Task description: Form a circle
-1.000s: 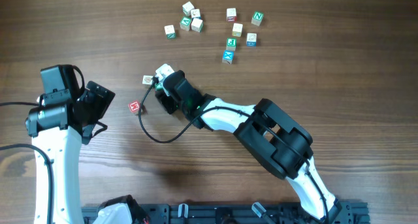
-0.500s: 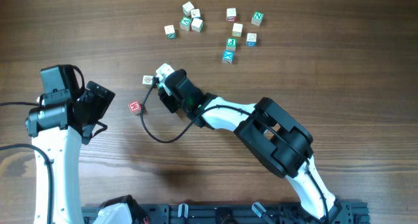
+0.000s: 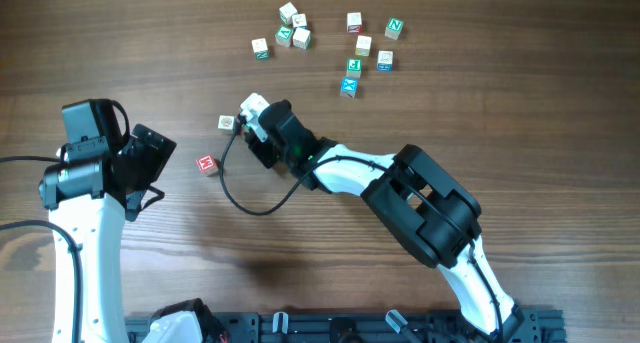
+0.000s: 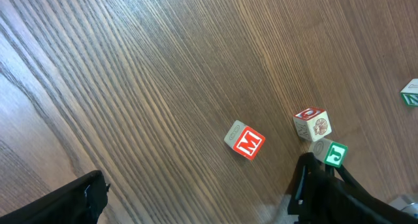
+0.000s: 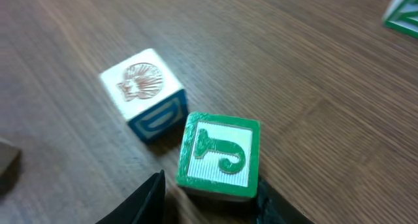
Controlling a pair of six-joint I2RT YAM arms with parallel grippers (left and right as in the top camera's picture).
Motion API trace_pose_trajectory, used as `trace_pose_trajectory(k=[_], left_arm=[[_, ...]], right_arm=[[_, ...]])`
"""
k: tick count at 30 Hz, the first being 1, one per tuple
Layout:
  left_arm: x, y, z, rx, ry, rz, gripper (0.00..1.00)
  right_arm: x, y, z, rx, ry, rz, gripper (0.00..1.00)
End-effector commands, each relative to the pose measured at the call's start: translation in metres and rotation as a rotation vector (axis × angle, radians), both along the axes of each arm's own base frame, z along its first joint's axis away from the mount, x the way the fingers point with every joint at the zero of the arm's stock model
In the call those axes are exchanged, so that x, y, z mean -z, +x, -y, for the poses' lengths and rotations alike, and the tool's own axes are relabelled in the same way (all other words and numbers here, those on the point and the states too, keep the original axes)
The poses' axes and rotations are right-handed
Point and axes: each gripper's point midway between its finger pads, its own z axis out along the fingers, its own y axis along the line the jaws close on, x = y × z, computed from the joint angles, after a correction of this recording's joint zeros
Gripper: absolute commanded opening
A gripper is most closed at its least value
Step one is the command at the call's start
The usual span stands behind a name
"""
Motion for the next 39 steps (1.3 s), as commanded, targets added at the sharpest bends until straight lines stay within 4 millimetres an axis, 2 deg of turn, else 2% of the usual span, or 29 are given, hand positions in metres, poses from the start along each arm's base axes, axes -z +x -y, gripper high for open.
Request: trace_pose_trajectory(k=[1, 9, 16, 27, 30, 32, 33, 36, 38, 39], left_arm=[[0.004, -0.002, -0.001, -0.009, -0.005, -0.012, 1.00], [0.004, -0.002, -0.001, -0.009, -0.005, -0.012, 1.00], [0.004, -0.002, -0.001, -0.009, -0.004, -0.012, 1.00], [0.004, -0.001, -0.002, -0.010, -0.002, -0.010, 1.00], [0.004, -0.001, -0.002, -0.011, -0.002, -0.010, 1.00], [0.004, -0.001, -0.002, -0.011, -0.002, -0.010, 1.00], [0.004, -0.001, -0.002, -0.010, -0.002, -0.010, 1.00], [0.004, -0.001, -0.002, -0.010, -0.002, -0.010, 1.00], [0.004, -0.001, -0.002, -0.010, -0.002, -0.010, 1.00], [0.004, -0.001, -0.002, -0.010, -0.002, -0.010, 1.00]], right_arm=[[0.015, -0.008, -0.003, -0.049, -0.012, -0.019, 0.41], [0.011, -0.005, -0.004, -0.063, -0.014, 0.010, 0.38], [0.010, 0.009, 0.008, -0.029, -0.008, 0.011, 0.38], [0.010, 0.004, 0.004, -0.060, 0.005, -0.004, 0.40], [0.014, 0.001, 0.007, -0.055, -0.013, -0.025, 0.54], [0.010, -0.002, 0.010, -0.054, -0.027, -0.040, 0.64], [0.002, -0.002, 0.011, -0.048, -0.025, -0.046, 0.73], [-0.037, -0.001, 0.016, 0.003, 0.006, -0.051, 0.90], [-0.061, 0.006, 0.027, 0.079, 0.033, -0.055, 0.92], [-0.066, 0.011, 0.034, 0.111, 0.039, -0.060, 0.91]])
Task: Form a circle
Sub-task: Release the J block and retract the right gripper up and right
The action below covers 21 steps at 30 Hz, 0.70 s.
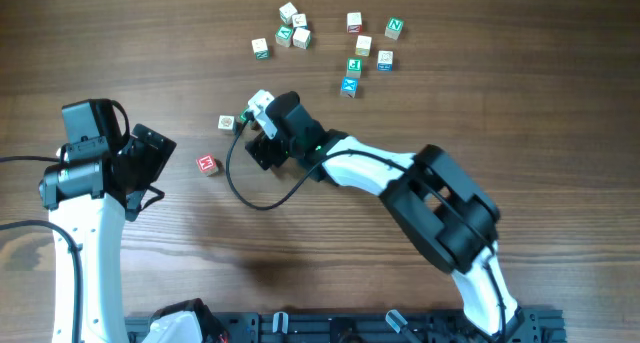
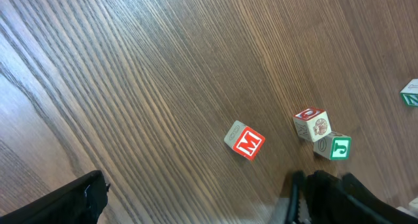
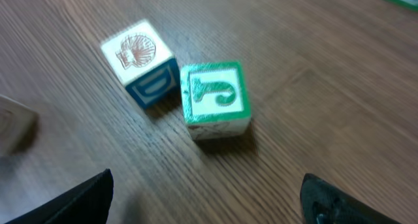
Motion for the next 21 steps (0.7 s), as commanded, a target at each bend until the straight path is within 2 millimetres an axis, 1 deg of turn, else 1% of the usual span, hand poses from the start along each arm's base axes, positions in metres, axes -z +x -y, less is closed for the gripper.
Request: trace_pose_trajectory(k=[1, 2, 3, 5, 7, 9, 10, 11, 12, 16, 19, 21], left_arm=[[0.004, -0.001, -0.001, -0.010, -0.002, -0.011, 1.00], [0.004, -0.001, -0.001, -0.010, -0.002, -0.010, 1.00], [0.004, -0.001, -0.001, -0.011, -0.002, -0.010, 1.00], [0.004, -0.001, -0.002, -0.011, -0.002, -0.008, 1.00], [0.003, 0.001, -0.002, -0.011, 0.001, 0.002, 1.00], [0.002, 0.003, -0.002, -0.011, 0.002, 0.009, 1.00], [0.002, 0.003, -0.003, -0.011, 0.002, 0.009, 1.00], [0.002, 0.003, -0.003, -0.011, 0.002, 0.009, 1.00], [0.002, 0.003, -0.003, -0.011, 0.002, 0.009, 1.00], [0.002, 0.004, -0.003, -0.011, 0.003, 0.012, 1.00], [0.002, 0.004, -0.003, -0.011, 0.003, 0.012, 1.00], [0.002, 0.004, -0.003, -0.011, 0.003, 0.012, 1.00]], right_arm=[[-0.056, 0.025, 0.021, 0.148, 0.086, 0.026, 0.85], [-0.057, 0.033, 0.033, 0.189, 0.095, 0.006, 0.73], [-0.055, 0.046, 0.050, 0.247, 0.117, -0.026, 0.46], [-0.054, 0.057, 0.060, 0.241, 0.167, -0.060, 0.29], [-0.051, 0.069, 0.063, 0.209, 0.229, -0.072, 0.19], [-0.036, 0.073, 0.059, 0.171, 0.268, -0.089, 0.12], [-0.026, 0.070, 0.053, 0.137, 0.283, -0.105, 0.09], [-0.019, 0.063, 0.045, 0.064, 0.299, -0.112, 0.07], [-0.017, 0.057, 0.038, 0.002, 0.318, -0.113, 0.05], [-0.014, 0.055, 0.033, -0.025, 0.336, -0.116, 0.04], [-0.016, 0.045, 0.024, -0.098, 0.365, -0.122, 0.04], [-0.013, 0.043, 0.020, -0.110, 0.369, -0.119, 0.04]])
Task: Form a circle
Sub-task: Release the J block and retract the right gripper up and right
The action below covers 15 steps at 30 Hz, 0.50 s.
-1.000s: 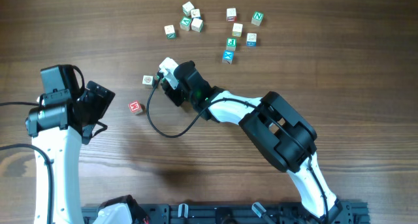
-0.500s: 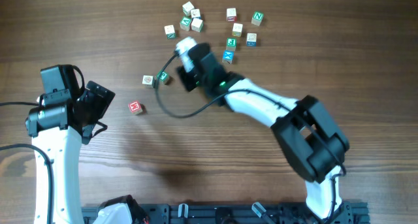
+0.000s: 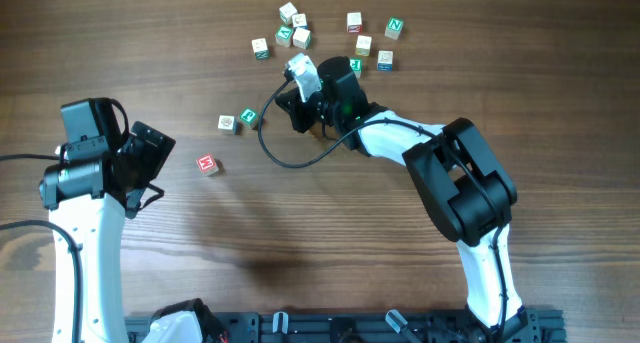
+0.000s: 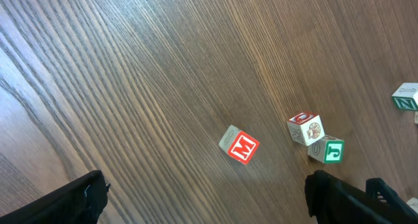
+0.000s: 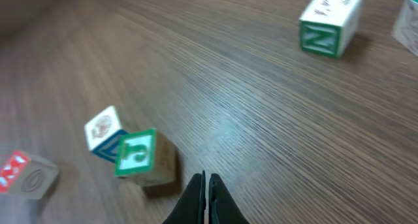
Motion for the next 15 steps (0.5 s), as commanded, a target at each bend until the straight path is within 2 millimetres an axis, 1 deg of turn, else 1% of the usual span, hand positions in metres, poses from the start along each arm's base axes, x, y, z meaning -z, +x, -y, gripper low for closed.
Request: trace_pose_trajectory(k=[1, 5, 7, 11, 15], left_arm=[[0.004, -0.001, -0.001, -0.011, -0.004, -0.009, 1.00], [0.004, -0.001, -0.001, -0.011, -0.003, -0.009, 1.00], [0.004, -0.001, -0.001, -0.011, -0.004, -0.009, 1.00], [0.004, -0.001, -0.001, -0.011, -0.004, -0.009, 1.00], [0.004, -0.001, -0.001, -0.011, -0.004, -0.009, 1.00]], right_arm=[[0.010, -0.014, -0.013, -0.076, 0.015, -0.005, 0.04], [0.013, -0.017, -0.021, -0.092, 0.026, 0.015, 0.04], [0.014, -0.017, -0.021, -0.087, 0.024, 0.017, 0.04], [0.008, -0.014, -0.024, -0.087, 0.040, 0.046, 0.04], [0.010, -0.004, -0.018, -0.027, 0.013, 0.067, 0.04]])
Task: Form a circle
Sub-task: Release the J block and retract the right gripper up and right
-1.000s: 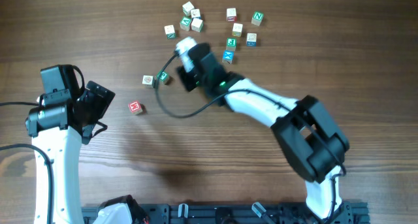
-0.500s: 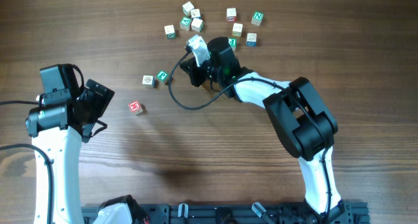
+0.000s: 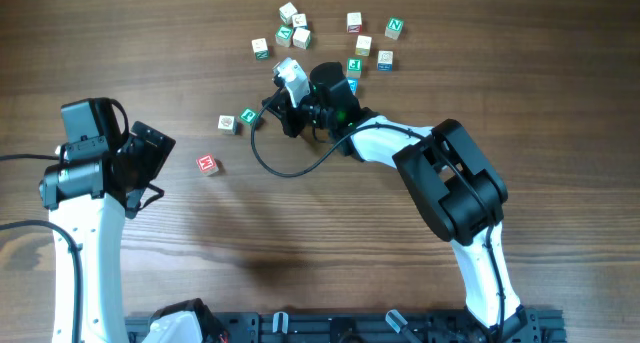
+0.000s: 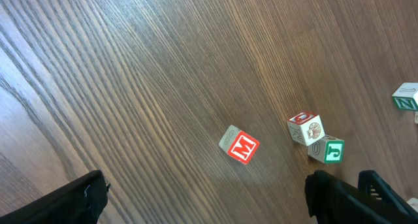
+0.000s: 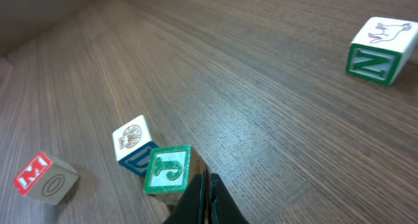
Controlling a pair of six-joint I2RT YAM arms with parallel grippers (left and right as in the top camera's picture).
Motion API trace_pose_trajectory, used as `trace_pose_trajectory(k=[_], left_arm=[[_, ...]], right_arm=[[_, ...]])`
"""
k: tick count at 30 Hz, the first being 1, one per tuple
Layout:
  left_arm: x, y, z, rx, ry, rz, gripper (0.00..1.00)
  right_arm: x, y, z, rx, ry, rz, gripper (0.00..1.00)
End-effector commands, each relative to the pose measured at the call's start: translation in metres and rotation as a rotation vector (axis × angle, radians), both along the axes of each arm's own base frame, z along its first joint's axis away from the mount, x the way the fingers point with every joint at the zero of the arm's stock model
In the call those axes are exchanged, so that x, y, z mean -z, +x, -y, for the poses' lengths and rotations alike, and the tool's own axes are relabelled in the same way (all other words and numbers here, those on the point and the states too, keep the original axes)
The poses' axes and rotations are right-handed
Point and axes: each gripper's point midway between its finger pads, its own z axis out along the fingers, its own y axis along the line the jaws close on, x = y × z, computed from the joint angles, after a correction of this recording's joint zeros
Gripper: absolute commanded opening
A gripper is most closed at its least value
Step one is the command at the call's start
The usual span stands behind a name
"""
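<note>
Three wooden letter blocks stand apart at the left: a green J block (image 3: 248,116) (image 5: 168,168), a shell block (image 3: 228,124) (image 5: 134,149) touching it, and a red M block (image 3: 207,164) (image 4: 239,145). My right gripper (image 3: 273,113) (image 5: 204,199) is shut with nothing in it, its tips right beside the J block's edge. My left gripper (image 3: 140,161) (image 4: 206,211) hangs open above bare table, left of the M block.
Several more letter blocks lie scattered at the back of the wooden table (image 3: 120,43), among them a green N block (image 5: 377,59) and a group around a white block (image 3: 301,37). A black cable (image 3: 262,161) loops from the right arm.
My right gripper, still shut, has moved a little left, and its tips now stand against the green J block. The blocks and the left arm have not moved.
My right gripper was shut on the green J block next to the shell block. Then it stood open with the J block on the table touching the shell block. Later it was shut and empty, farther back toward the scattered blocks, and now sits beside the J block.
</note>
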Motion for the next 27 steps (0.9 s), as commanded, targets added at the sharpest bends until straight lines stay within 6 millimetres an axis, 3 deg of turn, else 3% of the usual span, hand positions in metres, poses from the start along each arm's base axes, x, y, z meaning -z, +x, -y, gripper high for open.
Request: trace_pose_trajectory(k=[1, 3, 7, 11, 14, 17, 20, 22, 26, 27], left_arm=[[0.004, -0.001, -0.001, -0.011, -0.004, -0.009, 1.00], [0.004, -0.001, -0.001, -0.010, -0.004, -0.010, 1.00], [0.004, -0.001, -0.001, -0.010, -0.003, -0.010, 1.00], [0.004, -0.001, -0.001, -0.010, -0.004, -0.010, 1.00], [0.004, 0.001, 0.006, 0.017, -0.006, -0.009, 1.00], [0.003, 0.006, 0.024, 0.081, -0.005, -0.007, 1.00], [0.003, 0.010, 0.045, 0.157, -0.004, -0.003, 1.00], [0.003, 0.011, 0.058, 0.204, -0.003, -0.004, 1.00], [0.003, 0.013, 0.073, 0.256, -0.003, 0.000, 1.00], [0.002, 0.013, 0.077, 0.273, -0.002, 0.003, 1.00]], right_arm=[[0.013, 0.007, 0.004, 0.042, -0.033, 0.011, 0.04], [0.007, 0.014, 0.010, 0.079, -0.040, 0.021, 0.04], [-0.050, 0.029, 0.049, 0.198, -0.094, 0.017, 0.04], [-0.096, 0.025, 0.110, 0.402, -0.255, -0.007, 0.04], [-0.124, -0.008, 0.181, 0.613, -0.375, -0.149, 0.04], [-0.124, -0.040, 0.242, 0.814, -0.427, -0.347, 0.04], [-0.104, -0.074, 0.286, 0.923, -0.516, -0.553, 0.04], [-0.090, -0.110, 0.320, 1.042, -0.607, -0.733, 0.04], [-0.079, -0.147, 0.350, 1.177, -0.726, -0.857, 0.05], [-0.072, -0.149, 0.353, 1.197, -0.731, -0.861, 0.16]])
